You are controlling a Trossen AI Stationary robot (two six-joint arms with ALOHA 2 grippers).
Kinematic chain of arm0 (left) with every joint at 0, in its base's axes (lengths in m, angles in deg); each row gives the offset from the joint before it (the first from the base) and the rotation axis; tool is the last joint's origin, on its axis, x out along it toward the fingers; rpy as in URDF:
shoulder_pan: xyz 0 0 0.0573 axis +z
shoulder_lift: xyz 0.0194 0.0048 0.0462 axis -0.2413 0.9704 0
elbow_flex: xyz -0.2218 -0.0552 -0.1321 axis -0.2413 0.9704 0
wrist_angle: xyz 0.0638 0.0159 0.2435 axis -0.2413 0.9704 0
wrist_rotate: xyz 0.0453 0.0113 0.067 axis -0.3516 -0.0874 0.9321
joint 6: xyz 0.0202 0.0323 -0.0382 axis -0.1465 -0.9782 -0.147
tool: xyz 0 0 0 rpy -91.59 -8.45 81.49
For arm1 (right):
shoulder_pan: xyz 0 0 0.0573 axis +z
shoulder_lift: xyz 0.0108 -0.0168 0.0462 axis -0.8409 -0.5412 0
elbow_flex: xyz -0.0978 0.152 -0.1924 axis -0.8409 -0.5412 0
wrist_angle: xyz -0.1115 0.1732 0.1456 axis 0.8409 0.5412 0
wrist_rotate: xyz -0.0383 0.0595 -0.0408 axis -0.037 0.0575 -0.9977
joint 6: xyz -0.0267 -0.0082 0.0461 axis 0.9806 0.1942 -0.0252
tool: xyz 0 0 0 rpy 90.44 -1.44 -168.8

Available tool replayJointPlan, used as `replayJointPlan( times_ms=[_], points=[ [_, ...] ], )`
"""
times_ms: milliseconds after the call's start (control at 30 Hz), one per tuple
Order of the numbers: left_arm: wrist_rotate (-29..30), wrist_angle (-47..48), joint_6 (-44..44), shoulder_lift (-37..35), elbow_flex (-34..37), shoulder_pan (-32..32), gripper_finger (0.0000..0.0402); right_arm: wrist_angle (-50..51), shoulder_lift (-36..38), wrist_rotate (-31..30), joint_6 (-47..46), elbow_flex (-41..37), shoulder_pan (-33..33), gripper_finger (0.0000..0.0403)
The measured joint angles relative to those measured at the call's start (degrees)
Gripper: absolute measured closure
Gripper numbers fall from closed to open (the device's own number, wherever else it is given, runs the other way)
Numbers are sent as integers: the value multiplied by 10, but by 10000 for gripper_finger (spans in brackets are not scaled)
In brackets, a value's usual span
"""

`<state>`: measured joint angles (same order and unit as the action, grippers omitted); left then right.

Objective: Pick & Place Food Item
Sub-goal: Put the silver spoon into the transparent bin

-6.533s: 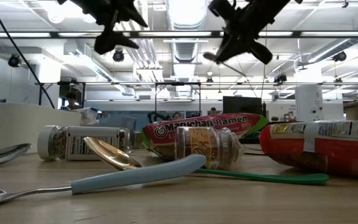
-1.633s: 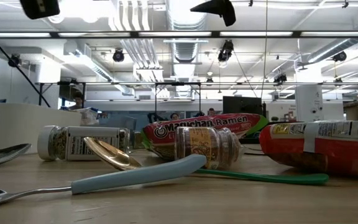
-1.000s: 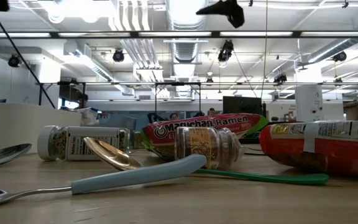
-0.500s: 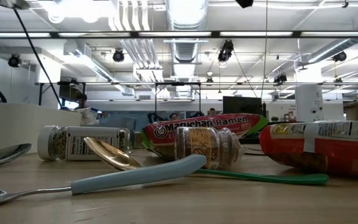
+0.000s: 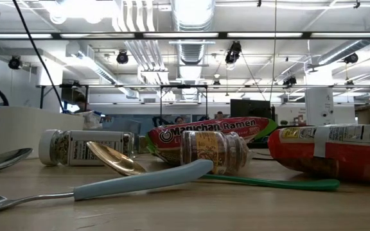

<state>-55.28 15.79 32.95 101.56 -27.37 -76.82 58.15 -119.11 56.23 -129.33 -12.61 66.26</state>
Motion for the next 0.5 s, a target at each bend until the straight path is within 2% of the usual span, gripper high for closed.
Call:
replayJointPlan(
  times_ms=[233, 500],
  points=[
    [-20, 22, 49, 52, 1, -22, 401, -1, 0, -4, -3, 0, 24, 108],
    [-27, 2, 81, 62, 35, -27, 401, 0, 0, -30, -14, 0, 43, 108]
  ],
)
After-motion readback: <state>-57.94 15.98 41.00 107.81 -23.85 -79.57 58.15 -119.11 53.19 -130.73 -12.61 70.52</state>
